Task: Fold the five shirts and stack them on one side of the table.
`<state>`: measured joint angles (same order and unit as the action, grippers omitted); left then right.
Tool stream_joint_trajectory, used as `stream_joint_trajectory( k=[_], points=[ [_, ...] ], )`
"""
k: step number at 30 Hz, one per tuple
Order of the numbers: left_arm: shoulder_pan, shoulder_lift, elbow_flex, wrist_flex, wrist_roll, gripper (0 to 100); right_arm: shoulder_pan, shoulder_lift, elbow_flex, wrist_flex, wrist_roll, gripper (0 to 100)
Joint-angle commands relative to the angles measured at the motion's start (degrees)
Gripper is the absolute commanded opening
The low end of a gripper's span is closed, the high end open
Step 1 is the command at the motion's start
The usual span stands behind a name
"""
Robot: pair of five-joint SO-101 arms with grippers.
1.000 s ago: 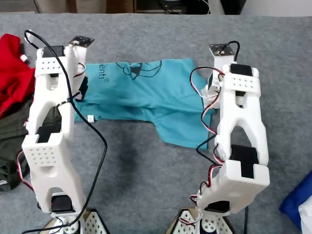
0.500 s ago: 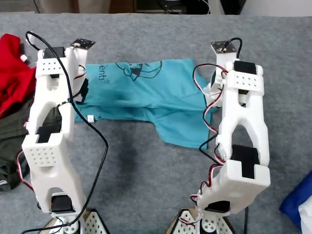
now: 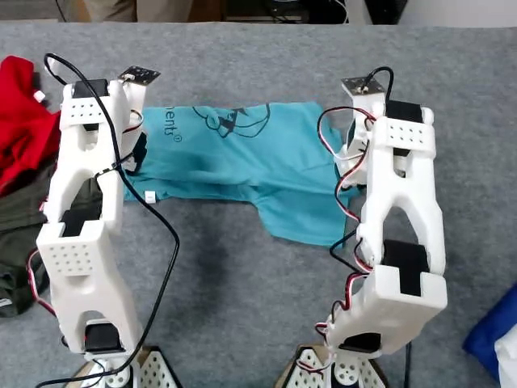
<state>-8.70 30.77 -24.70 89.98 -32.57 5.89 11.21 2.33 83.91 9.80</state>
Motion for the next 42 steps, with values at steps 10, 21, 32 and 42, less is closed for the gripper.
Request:
stream_joint_trajectory(
  k=[10, 21, 32, 42],
  points=[
    [-0.44, -3.47, -0.09, 0.70, 0.09, 14, -0.75, -4.09, -2.59, 0.79, 0.53, 1.7],
    [-2.20, -3.56, -11.52, 6.33, 4.40, 25, -6.29, -4.18, -11.03, 10.37, 0.18, 18.8],
    [1.93, 0.04, -14.42, 5.80, 12.13, 8, -20.70, 0.40, -5.41, -5.01, -0.18, 18.6],
    [2.29, 6.81, -17.58, -6.15, 29.71, 2, -19.47, 9.45, -12.70, -11.08, -10.81, 0.9]
  ],
)
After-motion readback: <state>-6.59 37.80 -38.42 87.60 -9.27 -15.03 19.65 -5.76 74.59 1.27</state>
